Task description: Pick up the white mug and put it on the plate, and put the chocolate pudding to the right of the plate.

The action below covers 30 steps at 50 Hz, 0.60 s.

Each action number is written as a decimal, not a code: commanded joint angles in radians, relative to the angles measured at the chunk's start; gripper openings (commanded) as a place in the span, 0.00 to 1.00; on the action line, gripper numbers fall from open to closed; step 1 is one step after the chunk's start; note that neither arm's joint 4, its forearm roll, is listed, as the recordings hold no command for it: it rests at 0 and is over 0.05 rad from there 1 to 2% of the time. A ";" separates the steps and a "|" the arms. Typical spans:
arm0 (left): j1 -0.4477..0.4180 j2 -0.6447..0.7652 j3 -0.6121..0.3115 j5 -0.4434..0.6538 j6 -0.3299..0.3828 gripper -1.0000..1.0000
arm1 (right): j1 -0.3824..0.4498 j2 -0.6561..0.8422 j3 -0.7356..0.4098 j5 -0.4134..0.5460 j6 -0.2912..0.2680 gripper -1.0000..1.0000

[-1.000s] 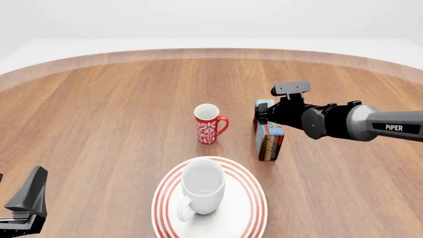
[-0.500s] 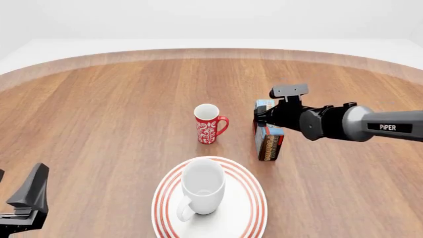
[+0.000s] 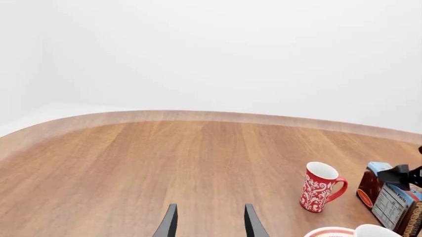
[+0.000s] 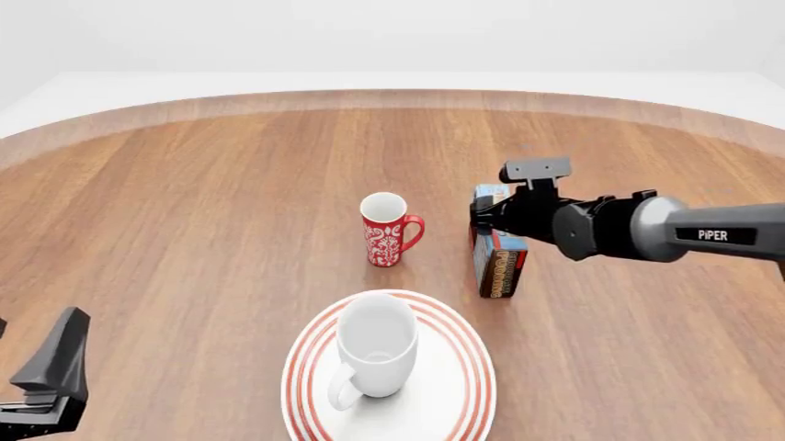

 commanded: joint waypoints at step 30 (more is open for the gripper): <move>-0.003 -0.015 0.000 -0.021 0.009 1.00 | -0.018 0.062 -0.006 0.012 -0.001 1.00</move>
